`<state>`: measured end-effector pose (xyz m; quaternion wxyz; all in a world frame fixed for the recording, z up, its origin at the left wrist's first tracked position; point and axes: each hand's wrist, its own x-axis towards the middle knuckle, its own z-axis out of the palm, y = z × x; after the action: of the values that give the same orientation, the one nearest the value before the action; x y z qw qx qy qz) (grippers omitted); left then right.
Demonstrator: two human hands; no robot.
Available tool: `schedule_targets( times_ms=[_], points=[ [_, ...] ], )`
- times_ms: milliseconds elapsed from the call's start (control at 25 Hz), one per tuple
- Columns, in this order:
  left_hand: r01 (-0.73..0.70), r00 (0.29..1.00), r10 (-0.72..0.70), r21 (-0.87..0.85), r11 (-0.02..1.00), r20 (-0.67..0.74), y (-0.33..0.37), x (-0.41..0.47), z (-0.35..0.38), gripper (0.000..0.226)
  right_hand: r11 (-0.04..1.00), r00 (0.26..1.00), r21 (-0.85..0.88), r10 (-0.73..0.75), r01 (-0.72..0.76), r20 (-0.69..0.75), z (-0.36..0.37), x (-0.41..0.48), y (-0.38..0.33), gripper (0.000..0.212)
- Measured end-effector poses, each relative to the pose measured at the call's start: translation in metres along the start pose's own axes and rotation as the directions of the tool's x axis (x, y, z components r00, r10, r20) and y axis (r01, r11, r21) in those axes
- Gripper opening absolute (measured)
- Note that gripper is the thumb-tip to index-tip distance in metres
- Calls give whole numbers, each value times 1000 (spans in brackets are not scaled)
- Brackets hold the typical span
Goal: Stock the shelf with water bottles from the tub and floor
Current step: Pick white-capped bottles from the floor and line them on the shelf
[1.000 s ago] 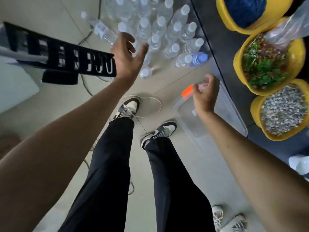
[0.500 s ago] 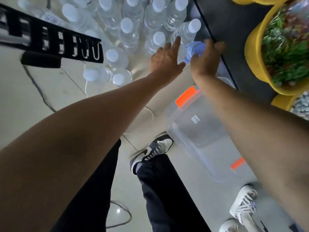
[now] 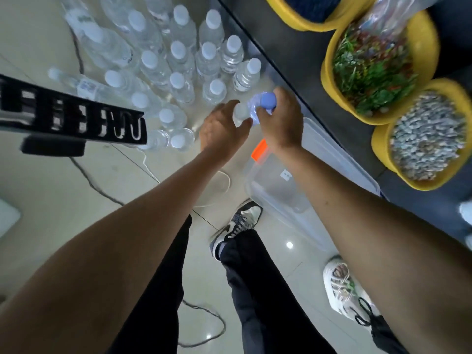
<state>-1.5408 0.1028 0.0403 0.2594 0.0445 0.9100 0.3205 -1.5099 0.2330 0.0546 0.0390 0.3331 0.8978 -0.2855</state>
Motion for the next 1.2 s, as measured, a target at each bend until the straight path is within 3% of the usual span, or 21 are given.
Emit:
schedule_targets(
  times_ms=[80,320,440,680,800,1040,1200],
  points=[
    [-33,999,33,-67,997,-2,28,-25,-41,42,999,999,44,-27,28,-23,-48,-17,-28,16],
    [-215,976,209,-154,964,-56,157,-102,-189,46,985,987,119,-113,127,-117,-227,-59,-140,24],
    [-359,932,345,-168,918,-110,231,-146,-266,36,968,961,154,-163,200,-221,-330,-87,-192,26],
    [-576,817,550,-190,795,-174,354,-227,-389,38,952,908,170,-176,255,-380,-522,-153,-272,36],
    [-665,744,613,-215,715,-265,412,-265,-431,25,928,838,175,-201,329,-508,-620,-183,-300,41],
    [-751,658,642,-280,598,-393,524,-310,-482,22,877,686,143,-247,458,-684,-760,-209,-317,48],
    [-741,671,616,-348,574,-413,579,-311,-486,29,880,680,162,-216,447,-700,-801,-189,-300,48]
  ],
)
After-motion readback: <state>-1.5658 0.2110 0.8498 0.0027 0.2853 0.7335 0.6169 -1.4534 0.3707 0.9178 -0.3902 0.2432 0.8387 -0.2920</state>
